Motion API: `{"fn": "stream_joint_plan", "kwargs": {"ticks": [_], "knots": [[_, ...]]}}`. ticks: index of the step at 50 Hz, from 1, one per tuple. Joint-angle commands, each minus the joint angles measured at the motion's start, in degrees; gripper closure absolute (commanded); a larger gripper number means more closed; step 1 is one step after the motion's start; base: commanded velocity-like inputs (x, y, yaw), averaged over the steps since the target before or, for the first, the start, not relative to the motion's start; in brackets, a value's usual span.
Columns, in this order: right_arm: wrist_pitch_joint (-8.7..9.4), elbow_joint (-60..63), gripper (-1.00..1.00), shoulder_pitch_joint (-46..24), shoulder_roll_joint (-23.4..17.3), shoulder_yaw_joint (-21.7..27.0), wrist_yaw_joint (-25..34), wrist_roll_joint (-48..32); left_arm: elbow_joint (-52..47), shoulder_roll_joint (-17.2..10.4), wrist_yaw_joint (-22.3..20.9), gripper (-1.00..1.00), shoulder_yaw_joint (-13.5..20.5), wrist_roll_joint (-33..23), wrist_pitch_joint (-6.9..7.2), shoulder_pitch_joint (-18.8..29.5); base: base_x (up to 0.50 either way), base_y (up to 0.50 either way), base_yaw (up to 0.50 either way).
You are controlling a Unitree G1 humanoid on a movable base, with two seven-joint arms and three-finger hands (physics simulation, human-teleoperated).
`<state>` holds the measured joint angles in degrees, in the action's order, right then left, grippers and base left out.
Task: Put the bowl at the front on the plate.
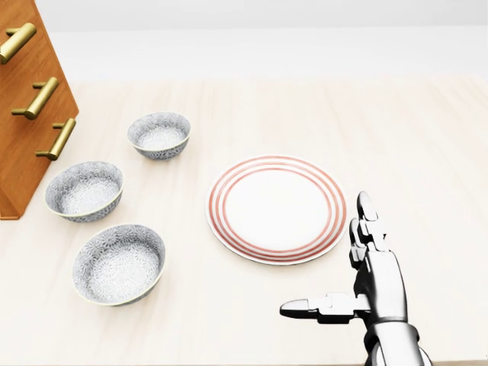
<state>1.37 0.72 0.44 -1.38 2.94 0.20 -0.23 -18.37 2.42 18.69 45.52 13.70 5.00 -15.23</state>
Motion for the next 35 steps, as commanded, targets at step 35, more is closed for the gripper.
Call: {"fn": "stream_joint_plan", "kwargs": {"ticks": [35], "knots": [[-1.16,0.09,-1.00,0.16,0.18,-0.62,0.82,-1.38,-0.81,1.56,-1.21,-1.00,0.55,0.44,0.00,-0.56,0.50,0.00,0.00]]}}
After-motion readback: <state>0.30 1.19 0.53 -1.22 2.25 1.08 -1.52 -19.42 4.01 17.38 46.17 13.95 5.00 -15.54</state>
